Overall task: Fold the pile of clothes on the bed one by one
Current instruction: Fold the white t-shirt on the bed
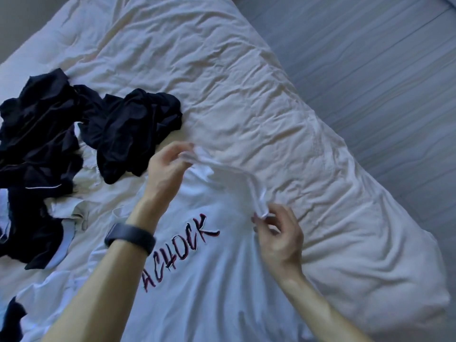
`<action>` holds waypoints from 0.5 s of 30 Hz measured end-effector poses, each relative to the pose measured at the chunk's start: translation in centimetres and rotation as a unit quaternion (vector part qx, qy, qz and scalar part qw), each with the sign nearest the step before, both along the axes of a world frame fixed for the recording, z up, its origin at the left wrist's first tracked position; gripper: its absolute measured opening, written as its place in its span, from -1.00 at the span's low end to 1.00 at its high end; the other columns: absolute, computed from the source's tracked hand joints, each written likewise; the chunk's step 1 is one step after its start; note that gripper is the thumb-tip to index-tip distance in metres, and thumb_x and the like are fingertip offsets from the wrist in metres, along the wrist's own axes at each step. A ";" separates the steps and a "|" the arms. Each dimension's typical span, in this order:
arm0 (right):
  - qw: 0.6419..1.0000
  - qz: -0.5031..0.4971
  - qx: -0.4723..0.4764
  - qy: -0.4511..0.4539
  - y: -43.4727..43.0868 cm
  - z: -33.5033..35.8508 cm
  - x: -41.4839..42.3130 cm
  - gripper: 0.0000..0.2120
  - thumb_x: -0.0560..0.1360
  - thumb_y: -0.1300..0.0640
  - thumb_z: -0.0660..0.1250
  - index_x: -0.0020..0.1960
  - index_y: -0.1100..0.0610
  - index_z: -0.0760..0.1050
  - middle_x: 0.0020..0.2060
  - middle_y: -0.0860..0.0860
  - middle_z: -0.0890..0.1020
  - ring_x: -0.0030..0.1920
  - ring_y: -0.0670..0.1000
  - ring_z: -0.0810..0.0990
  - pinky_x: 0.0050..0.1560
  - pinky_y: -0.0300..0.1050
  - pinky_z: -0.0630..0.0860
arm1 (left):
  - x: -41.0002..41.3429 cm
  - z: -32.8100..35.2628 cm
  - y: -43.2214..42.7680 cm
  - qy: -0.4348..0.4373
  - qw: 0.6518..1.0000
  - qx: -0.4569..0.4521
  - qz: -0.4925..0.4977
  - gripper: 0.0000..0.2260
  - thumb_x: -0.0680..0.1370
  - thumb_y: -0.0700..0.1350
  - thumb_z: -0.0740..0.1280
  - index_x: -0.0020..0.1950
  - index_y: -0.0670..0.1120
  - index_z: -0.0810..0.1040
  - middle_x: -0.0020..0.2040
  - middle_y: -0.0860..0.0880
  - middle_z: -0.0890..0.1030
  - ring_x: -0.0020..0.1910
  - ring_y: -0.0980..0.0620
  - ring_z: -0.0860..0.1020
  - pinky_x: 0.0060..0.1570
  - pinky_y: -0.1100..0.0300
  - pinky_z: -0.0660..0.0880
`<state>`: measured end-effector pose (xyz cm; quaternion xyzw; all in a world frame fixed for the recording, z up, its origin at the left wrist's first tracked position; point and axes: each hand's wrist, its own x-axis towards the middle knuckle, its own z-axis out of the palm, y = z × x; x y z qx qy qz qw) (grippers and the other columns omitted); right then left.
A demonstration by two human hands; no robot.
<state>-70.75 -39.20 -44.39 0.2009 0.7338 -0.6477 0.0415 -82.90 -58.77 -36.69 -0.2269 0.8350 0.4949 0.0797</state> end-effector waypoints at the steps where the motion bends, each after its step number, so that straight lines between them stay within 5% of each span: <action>1: 0.997 0.046 0.038 0.050 -0.6 0.2 1.7 -0.68 0.49 0.30 0.41 -0.04 -0.15 0.61 -0.08 -0.03 0.61 -0.04 -0.13 0.65 -0.06 -0.22 0.61 | 2.6 0.6 -1.8 -0.011 1.000 0.002 0.028 -0.69 0.45 -0.44 0.31 -0.21 -0.03 0.64 0.04 0.10 0.67 0.06 0.21 0.60 0.07 0.29 0.50; 3: 0.980 0.170 0.079 0.063 -1.7 -0.3 5.4 -0.76 0.50 0.25 0.34 0.04 -0.01 0.67 0.03 -0.09 0.60 0.06 -0.21 0.60 0.03 -0.33 0.53 | 7.8 0.3 -5.5 -0.077 0.994 -0.014 0.070 -0.60 0.43 -0.49 0.25 -0.32 0.01 0.60 0.03 0.18 0.66 0.15 0.15 0.59 0.08 0.28 0.47; 6: 0.945 0.299 0.130 -0.004 -2.3 -1.6 10.2 -0.70 0.47 0.18 0.27 0.11 -0.02 0.66 0.08 -0.19 0.62 0.04 -0.21 0.61 0.01 -0.24 0.55 | 14.5 -2.1 -10.8 -0.245 0.964 -0.091 0.045 -0.62 0.47 -0.51 0.20 -0.17 -0.06 0.63 0.09 0.09 0.62 0.28 -0.05 0.52 0.12 0.12 0.40; 9: 0.959 0.187 0.138 -0.160 -1.4 -2.1 10.8 -0.79 0.50 0.21 0.34 0.05 -0.04 0.61 -0.09 -0.19 0.69 -0.13 -0.14 0.67 0.02 -0.05 0.59 | 15.5 -4.3 -12.9 -0.303 0.944 -0.116 0.053 -0.63 0.52 -0.41 0.19 0.20 -0.05 0.54 0.33 -0.10 0.51 0.31 -0.07 0.45 0.13 0.02 0.42; 12: 0.940 0.032 -0.053 -0.334 -1.7 -1.1 7.9 -0.93 0.55 0.07 0.44 0.00 0.03 0.58 -0.09 -0.06 0.70 -0.24 0.01 0.73 -0.13 0.09 0.68 | 11.4 -5.4 -10.6 -0.211 0.972 -0.101 0.035 -0.58 0.56 -0.12 0.39 0.40 -0.04 0.39 0.30 0.01 0.46 0.28 -0.01 0.44 0.21 0.02 0.43; 15: 0.888 -0.031 -0.196 -0.415 -3.6 0.0 5.1 -0.78 0.53 -0.04 0.47 0.02 0.10 0.63 -0.02 0.01 0.67 -0.23 0.06 0.72 -0.33 -0.07 0.65 | 7.1 -7.0 -8.4 -0.233 0.971 -0.050 0.025 -0.54 0.52 0.20 0.42 0.26 -0.04 0.43 0.10 0.02 0.48 0.07 0.02 0.48 0.03 0.10 0.41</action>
